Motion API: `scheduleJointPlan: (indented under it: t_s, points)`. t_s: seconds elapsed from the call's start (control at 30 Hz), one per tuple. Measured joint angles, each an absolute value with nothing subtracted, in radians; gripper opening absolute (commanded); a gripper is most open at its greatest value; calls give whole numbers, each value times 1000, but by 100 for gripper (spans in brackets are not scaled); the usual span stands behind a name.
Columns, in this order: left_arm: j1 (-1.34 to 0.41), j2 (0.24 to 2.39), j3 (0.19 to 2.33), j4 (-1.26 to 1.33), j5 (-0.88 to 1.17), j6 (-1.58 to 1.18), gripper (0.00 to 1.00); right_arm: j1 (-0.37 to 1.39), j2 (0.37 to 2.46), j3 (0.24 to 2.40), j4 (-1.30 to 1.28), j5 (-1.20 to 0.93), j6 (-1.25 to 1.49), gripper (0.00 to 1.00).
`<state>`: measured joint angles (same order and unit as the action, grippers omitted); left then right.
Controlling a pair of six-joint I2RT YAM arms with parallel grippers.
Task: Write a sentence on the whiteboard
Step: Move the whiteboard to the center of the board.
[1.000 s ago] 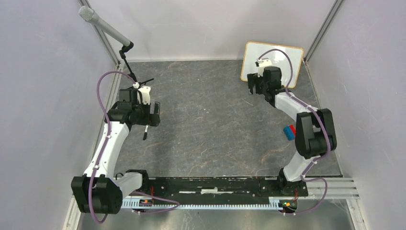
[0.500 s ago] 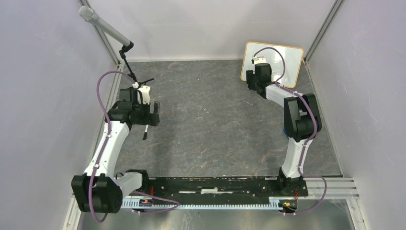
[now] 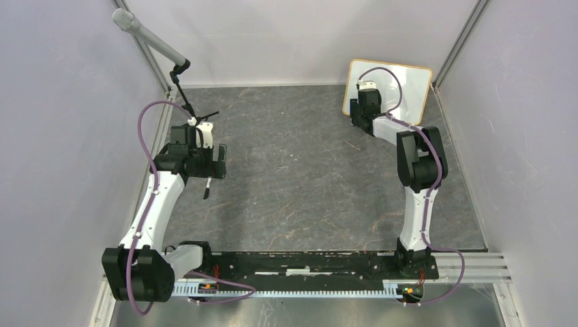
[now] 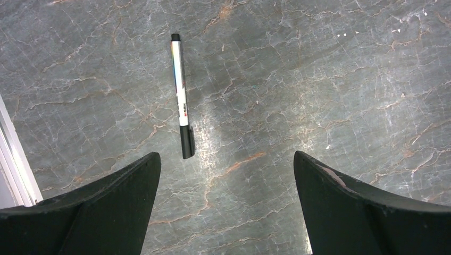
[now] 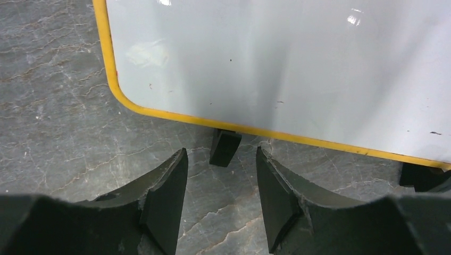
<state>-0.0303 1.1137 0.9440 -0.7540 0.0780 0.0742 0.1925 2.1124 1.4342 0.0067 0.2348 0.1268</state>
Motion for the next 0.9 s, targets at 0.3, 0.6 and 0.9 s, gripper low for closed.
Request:
scheduleJointPlan:
  t_s: [0.3,0.6,0.9]
  points:
    - [-30,1115,944,-754,62,66,100,192,2167,1491,3,265,133,46]
    - [-30,1118,944,-754,55,47,100,191,2194,1525,2,292,130,30]
    - [-30,1119,944,-753,43,47,100,174,2195,1534,-11,247,154,0]
